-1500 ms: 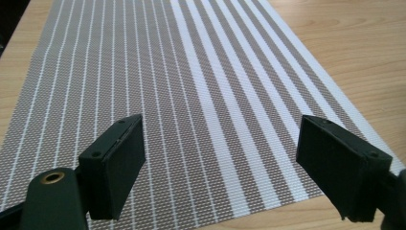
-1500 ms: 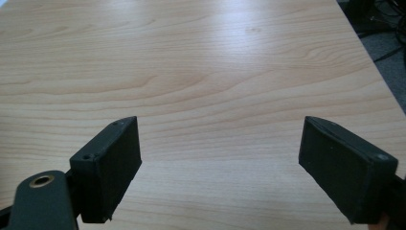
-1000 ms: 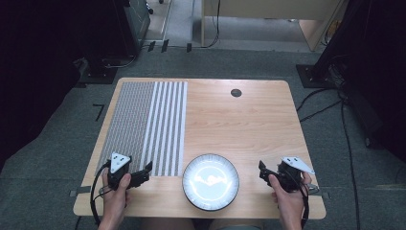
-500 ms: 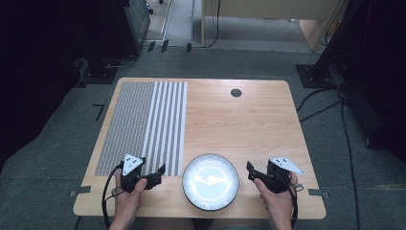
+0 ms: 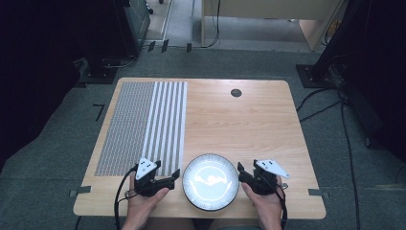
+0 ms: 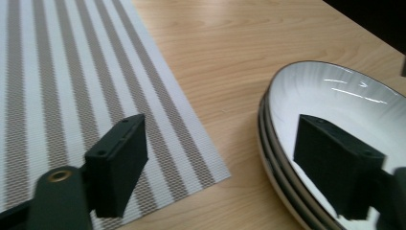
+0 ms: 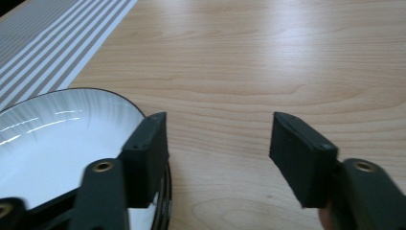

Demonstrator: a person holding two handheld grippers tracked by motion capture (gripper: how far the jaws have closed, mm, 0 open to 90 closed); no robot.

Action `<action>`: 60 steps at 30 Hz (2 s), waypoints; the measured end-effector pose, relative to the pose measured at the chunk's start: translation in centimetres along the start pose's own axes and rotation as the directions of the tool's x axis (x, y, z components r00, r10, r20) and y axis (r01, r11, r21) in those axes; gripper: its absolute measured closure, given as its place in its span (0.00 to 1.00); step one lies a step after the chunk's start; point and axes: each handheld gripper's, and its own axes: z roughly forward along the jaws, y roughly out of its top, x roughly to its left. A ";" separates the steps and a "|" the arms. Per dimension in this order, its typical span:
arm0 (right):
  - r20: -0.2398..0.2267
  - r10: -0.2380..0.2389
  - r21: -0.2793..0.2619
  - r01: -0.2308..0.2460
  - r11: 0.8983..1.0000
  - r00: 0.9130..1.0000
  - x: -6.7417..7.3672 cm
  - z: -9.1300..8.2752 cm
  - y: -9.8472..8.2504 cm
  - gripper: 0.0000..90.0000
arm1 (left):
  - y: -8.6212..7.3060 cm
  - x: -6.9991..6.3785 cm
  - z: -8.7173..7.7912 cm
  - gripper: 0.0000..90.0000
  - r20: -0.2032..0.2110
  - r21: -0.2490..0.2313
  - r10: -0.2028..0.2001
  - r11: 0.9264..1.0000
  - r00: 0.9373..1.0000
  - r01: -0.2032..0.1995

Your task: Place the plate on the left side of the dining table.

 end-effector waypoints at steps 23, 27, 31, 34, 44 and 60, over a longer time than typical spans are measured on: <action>-0.143 0.155 0.090 -0.143 0.986 0.978 0.3 -0.1 -1.2 0.90 | -1.3 -2.9 1.5 0.78 0.073 0.054 0.050 0.997 0.996 -0.054; -0.155 0.140 0.100 -0.126 0.987 0.978 0.4 0.0 -1.5 0.85 | -1.5 -3.1 1.9 0.79 0.068 0.078 0.066 0.994 0.995 -0.072; -0.148 0.145 0.131 -0.126 0.983 0.978 0.7 0.3 -1.7 0.92 | -1.5 -3.2 1.9 0.79 0.061 0.079 0.073 0.994 0.995 -0.078; -0.121 0.146 0.129 -0.130 0.983 0.982 1.0 0.2 -1.7 0.92 | -1.5 -3.3 1.9 0.80 0.055 0.078 0.077 0.994 0.996 -0.081; -0.141 0.266 0.124 -0.249 0.960 0.954 0.4 0.2 -2.0 0.94 | -1.4 -3.4 1.9 0.79 0.051 0.073 0.081 0.994 0.995 -0.085; -0.229 0.379 0.113 -0.362 0.925 0.897 -1.2 -0.9 -1.2 1.00 | -1.0 -2.9 1.8 0.71 0.099 0.072 0.055 0.995 0.994 -0.062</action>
